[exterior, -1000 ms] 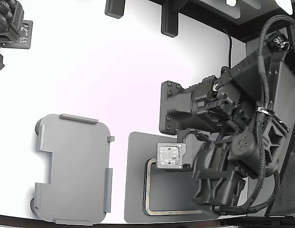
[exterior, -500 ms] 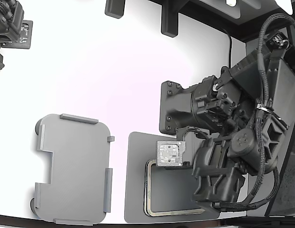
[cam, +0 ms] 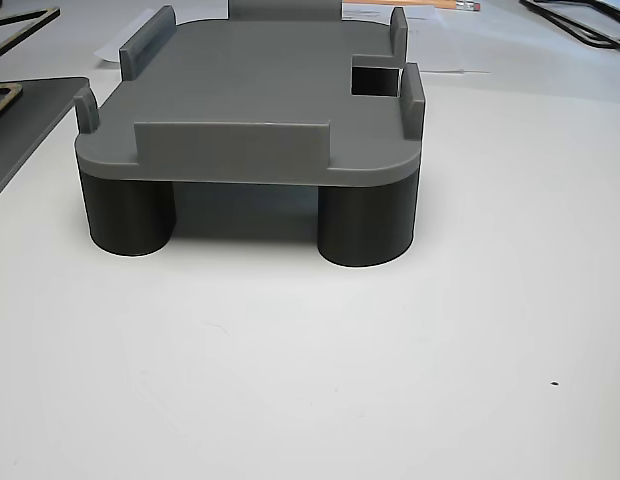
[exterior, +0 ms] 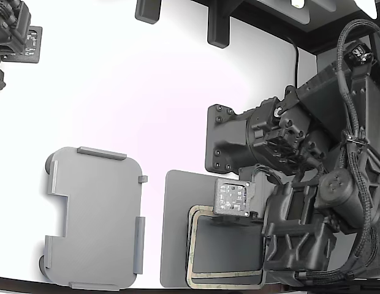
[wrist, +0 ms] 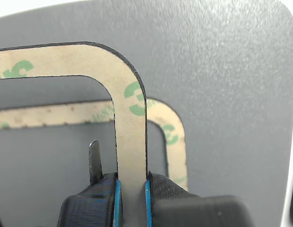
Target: Move top rectangular frame to the holder.
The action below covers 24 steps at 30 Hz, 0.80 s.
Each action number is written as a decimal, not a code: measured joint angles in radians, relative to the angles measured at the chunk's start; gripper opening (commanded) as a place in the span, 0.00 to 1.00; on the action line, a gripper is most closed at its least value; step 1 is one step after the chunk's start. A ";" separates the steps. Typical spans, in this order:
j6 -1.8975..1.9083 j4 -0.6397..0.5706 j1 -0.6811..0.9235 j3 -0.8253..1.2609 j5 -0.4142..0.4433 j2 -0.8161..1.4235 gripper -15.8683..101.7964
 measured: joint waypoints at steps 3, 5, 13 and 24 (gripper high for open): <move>0.097 0.061 -0.054 -0.121 -0.003 -0.046 0.05; 0.181 0.095 -0.097 -0.202 -0.012 -0.078 0.05; 0.592 0.161 -0.270 -0.488 0.063 -0.250 0.04; 0.956 0.161 -0.414 -0.787 0.072 -0.592 0.04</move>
